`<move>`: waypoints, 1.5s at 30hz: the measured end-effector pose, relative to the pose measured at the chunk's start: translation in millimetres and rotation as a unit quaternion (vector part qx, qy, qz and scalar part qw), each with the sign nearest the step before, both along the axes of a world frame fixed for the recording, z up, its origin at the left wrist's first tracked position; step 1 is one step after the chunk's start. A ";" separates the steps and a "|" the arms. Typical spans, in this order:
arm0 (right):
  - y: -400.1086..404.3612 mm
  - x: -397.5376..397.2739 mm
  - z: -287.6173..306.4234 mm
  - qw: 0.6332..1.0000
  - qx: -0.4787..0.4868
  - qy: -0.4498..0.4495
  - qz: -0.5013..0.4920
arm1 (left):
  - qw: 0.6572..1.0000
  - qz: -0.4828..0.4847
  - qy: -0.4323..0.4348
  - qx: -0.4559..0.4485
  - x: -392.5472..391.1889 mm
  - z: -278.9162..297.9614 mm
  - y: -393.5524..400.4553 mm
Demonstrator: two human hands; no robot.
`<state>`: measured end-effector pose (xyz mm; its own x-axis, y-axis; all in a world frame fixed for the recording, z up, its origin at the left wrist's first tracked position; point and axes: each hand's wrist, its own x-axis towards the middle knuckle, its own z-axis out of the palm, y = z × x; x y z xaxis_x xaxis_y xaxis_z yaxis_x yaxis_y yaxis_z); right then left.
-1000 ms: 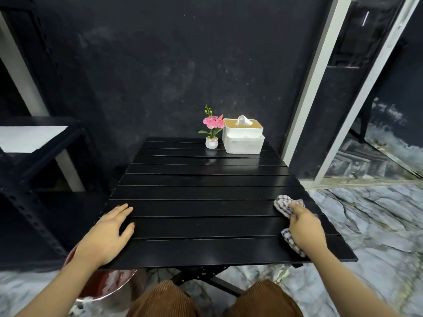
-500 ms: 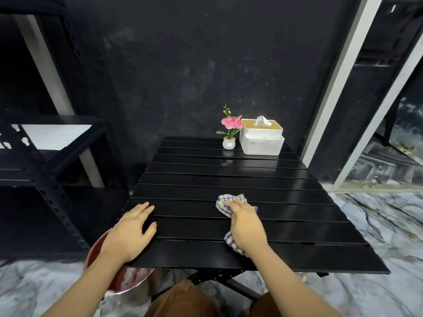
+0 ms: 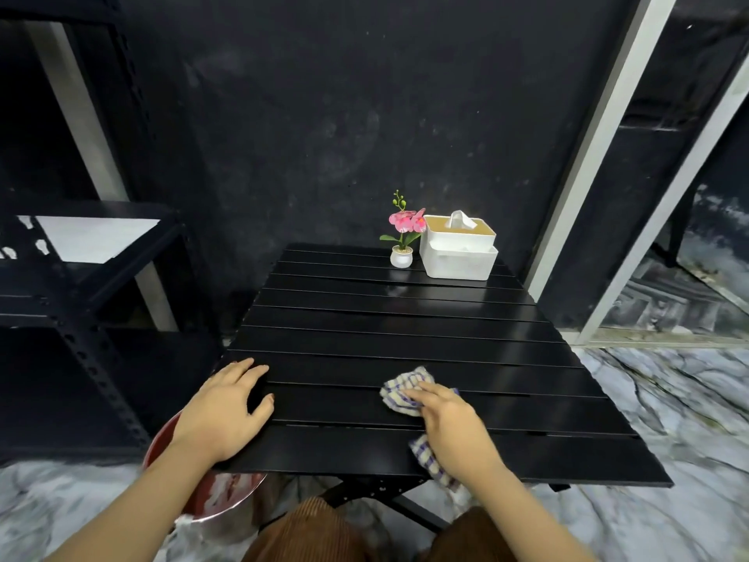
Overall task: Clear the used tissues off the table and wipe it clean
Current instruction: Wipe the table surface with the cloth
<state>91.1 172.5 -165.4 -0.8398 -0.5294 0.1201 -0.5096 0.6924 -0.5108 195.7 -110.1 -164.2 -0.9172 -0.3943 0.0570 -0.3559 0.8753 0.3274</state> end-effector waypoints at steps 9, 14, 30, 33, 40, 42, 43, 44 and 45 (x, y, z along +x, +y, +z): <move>135.7 -32.2 2.7 0.978 -0.001 0.006 -0.210 | 0.999 -0.003 -0.037 -0.004 -8.9 8.1 -4.2; 163.4 -57.5 2.6 0.961 0.007 0.004 -0.276 | 0.999 -0.003 -0.036 0.001 -17.8 8.3 -6.1; 21.0 -108.5 -1.6 0.983 0.019 0.014 -0.181 | 0.999 -0.001 0.009 0.031 -25.5 -1.2 -9.8; -44.0 -90.4 -6.3 0.994 0.017 0.018 -0.110 | 0.999 -0.002 0.013 0.032 -24.2 -1.0 -9.7; -129.2 -33.4 -9.9 0.999 0.002 0.005 0.037 | 0.999 -0.001 0.013 0.032 -25.1 -0.9 -11.1; -130.8 -22.9 -12.4 0.997 0.010 0.005 0.072 | 0.999 0.000 0.014 0.031 -24.7 -1.1 -11.1; -128.7 -19.9 -14.1 0.996 0.015 0.007 0.088 | 0.999 0.001 0.013 0.031 -24.4 -1.0 -10.9; -124.3 -17.6 -15.3 0.995 0.015 0.009 0.102 | 0.999 0.002 0.012 0.031 -24.3 -0.9 -10.8; -118.2 -16.4 -15.8 0.993 0.012 0.012 0.115 | 0.999 0.003 0.011 0.032 -23.9 -0.7 -10.7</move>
